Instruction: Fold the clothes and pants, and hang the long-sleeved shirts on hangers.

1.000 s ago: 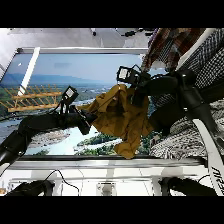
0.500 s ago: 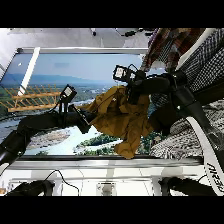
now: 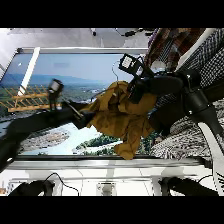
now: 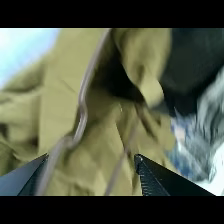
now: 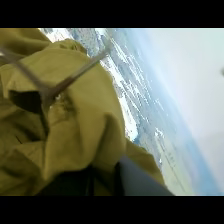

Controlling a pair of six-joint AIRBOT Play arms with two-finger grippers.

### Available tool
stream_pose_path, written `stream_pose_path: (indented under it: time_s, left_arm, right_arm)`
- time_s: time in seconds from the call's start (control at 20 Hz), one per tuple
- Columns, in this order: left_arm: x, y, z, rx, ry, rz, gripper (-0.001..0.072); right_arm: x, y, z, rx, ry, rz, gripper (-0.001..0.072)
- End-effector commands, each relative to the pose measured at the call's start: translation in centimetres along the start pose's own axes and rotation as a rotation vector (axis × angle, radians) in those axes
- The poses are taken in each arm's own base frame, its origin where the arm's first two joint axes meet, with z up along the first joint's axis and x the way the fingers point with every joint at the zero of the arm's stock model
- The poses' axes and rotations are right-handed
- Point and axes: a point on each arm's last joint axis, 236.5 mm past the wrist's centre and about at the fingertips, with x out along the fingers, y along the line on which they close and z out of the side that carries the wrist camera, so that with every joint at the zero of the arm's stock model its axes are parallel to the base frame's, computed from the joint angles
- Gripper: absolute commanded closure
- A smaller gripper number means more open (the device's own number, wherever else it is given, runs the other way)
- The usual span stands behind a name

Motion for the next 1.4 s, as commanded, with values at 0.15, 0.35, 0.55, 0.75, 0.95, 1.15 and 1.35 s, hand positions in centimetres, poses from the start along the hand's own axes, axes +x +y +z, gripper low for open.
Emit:
stream_pose_path:
  time_s: [0.15,0.35,0.55,0.75,0.95,1.15,1.35]
  left_arm:
    - [-11.8,4.4,1.1,0.04,-0.079,0.354,0.0106]
    - [-9.0,3.8,-3.8,-0.123,-0.131,0.227,0.0106]
    - [-2.8,1.9,-10.2,-0.148,0.031,0.023,0.0106]
    - [3.9,0.6,-12.4,-0.06,0.116,-0.047,0.0086]
    - [9.2,-1.9,-11.1,0.039,0.146,-0.095,0.0083]
    - [12.3,-1.0,-8.0,0.092,0.096,-0.014,0.0059]
    - [13.1,1.5,-7.5,0.097,0.083,0.079,0.0059]
  right_arm:
    - [-0.6,-0.8,0.6,0.228,-0.027,-0.034,0.068]
    - [-1.3,0.2,2.2,0.289,-0.087,0.013,0.068]
    - [-4.2,0.2,4.1,0.301,-0.158,0.013,0.068]
    - [-7.9,0.5,6.3,0.333,-0.249,0.016,0.068]
    - [-9.1,2.1,6.4,0.398,-0.243,0.082,0.068]
    - [-9.1,2.6,6.2,0.412,-0.233,0.105,0.068]
    - [-9.2,2.7,6.3,0.414,-0.236,0.109,0.068]
